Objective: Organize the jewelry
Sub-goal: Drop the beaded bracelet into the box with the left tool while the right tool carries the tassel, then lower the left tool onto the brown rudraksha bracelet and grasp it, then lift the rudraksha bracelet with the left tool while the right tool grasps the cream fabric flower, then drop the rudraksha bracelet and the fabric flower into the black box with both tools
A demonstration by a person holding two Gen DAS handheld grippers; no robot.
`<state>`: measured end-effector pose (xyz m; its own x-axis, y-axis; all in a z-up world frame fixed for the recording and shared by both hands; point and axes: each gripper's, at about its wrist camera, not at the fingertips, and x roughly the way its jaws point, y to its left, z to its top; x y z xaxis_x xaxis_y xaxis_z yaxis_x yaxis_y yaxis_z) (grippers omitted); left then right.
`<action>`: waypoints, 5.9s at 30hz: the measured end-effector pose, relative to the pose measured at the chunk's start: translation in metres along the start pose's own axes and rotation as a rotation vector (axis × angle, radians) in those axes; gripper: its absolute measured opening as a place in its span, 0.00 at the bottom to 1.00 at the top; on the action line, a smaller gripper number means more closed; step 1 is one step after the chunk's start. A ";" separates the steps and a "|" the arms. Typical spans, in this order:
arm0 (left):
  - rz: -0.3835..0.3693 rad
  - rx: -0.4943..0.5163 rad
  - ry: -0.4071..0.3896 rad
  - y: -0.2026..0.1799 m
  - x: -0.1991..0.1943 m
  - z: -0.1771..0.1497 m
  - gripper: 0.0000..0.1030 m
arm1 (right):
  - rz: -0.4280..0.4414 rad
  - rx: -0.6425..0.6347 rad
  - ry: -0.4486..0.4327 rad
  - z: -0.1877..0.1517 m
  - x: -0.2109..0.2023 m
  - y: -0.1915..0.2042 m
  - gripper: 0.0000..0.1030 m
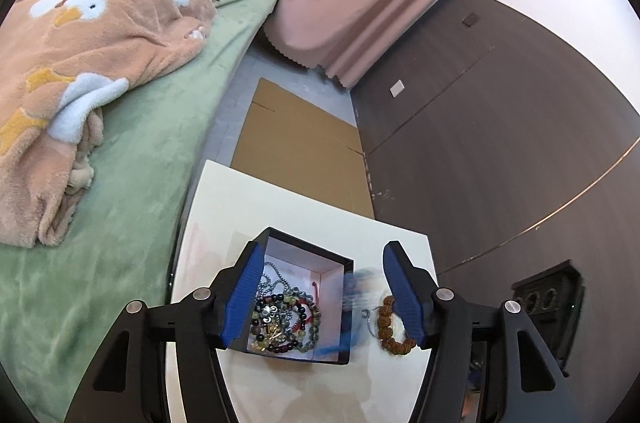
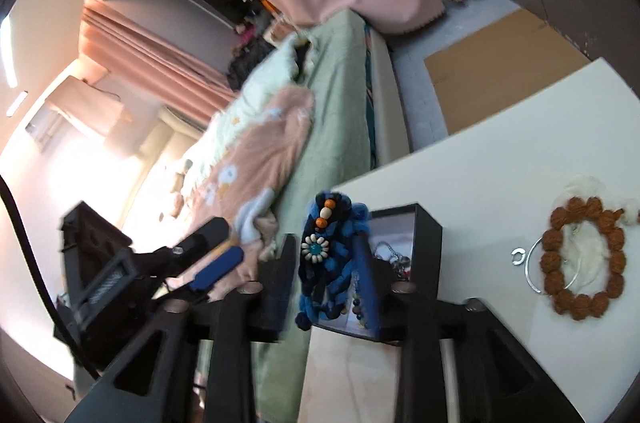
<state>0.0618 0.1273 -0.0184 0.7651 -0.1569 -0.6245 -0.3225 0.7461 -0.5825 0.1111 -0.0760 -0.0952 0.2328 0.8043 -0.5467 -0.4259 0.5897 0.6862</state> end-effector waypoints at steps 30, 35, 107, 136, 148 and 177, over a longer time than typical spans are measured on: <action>-0.063 0.244 0.142 -0.086 0.079 -0.060 0.54 | -0.309 0.253 -0.096 0.018 -0.110 -0.103 0.65; -0.054 0.278 0.177 -0.097 0.096 -0.073 0.42 | -0.339 0.322 -0.084 0.016 -0.117 -0.125 0.65; -0.140 0.221 -0.005 -0.095 0.028 -0.030 0.18 | -0.452 0.317 0.081 0.018 -0.043 -0.142 0.63; -0.040 0.162 -0.063 -0.054 0.003 -0.013 0.18 | -0.483 0.149 0.013 0.022 -0.051 -0.109 0.03; 0.041 -0.005 0.010 -0.017 0.022 -0.009 0.60 | -0.430 0.179 -0.017 0.021 -0.056 -0.100 0.03; 0.101 -0.100 -0.019 0.018 0.005 0.008 0.74 | 0.107 0.015 -0.138 0.013 -0.021 0.027 0.03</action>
<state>0.0644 0.1449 -0.0282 0.7358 -0.0712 -0.6734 -0.4519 0.6891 -0.5665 0.1063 -0.0760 -0.0584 0.3046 0.8646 -0.3997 -0.4419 0.5000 0.7448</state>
